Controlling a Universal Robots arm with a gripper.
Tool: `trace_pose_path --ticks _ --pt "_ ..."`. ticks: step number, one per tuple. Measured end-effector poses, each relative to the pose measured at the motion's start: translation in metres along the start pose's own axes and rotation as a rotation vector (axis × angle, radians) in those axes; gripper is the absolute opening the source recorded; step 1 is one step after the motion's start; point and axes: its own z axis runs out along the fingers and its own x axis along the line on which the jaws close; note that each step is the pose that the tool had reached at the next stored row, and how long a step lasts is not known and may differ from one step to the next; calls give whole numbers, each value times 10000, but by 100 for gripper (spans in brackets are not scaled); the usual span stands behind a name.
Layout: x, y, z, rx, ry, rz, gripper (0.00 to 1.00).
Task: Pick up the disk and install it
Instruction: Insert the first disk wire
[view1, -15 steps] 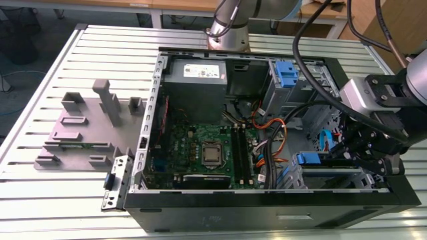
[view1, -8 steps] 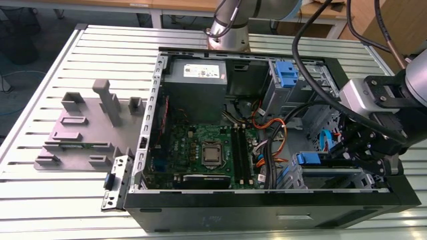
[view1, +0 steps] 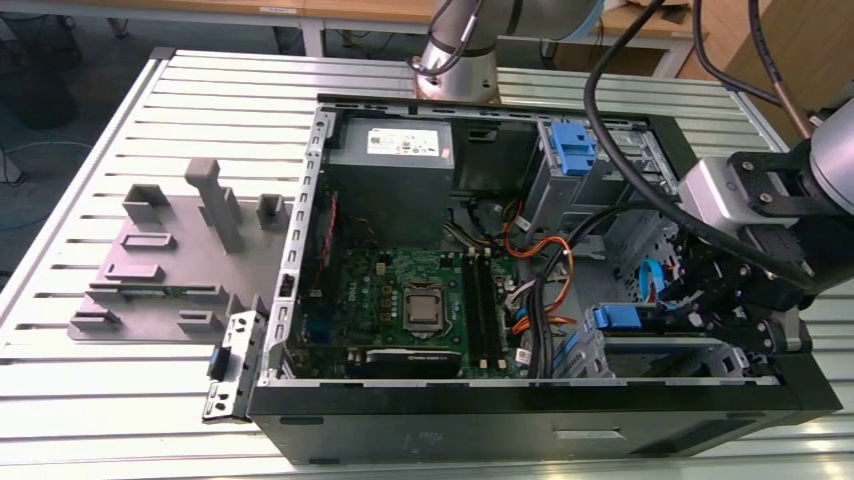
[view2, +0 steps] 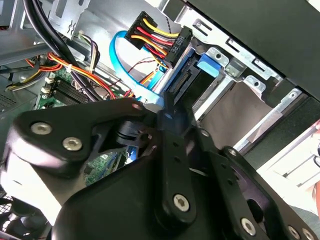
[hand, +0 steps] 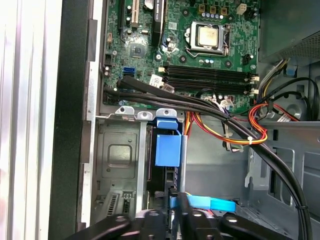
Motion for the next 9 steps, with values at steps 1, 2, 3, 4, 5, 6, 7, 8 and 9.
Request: trace_pose_path --ticks 1,2,3,4,5,6,7,8,9 --pt "0 0 0 0 1 0 23" --pt "0 0 0 0 1 0 29" --pt "0 0 0 0 2 0 29" --pt "0 0 0 0 2 0 29" --pt "0 0 0 0 2 0 29" --pt "0 0 -3 0 2 0 29" --pt "-2 0 -14 0 3 0 29" --pt "-4 0 -29 0 3 0 29" --pt "-6 1 -47 0 2 0 29"
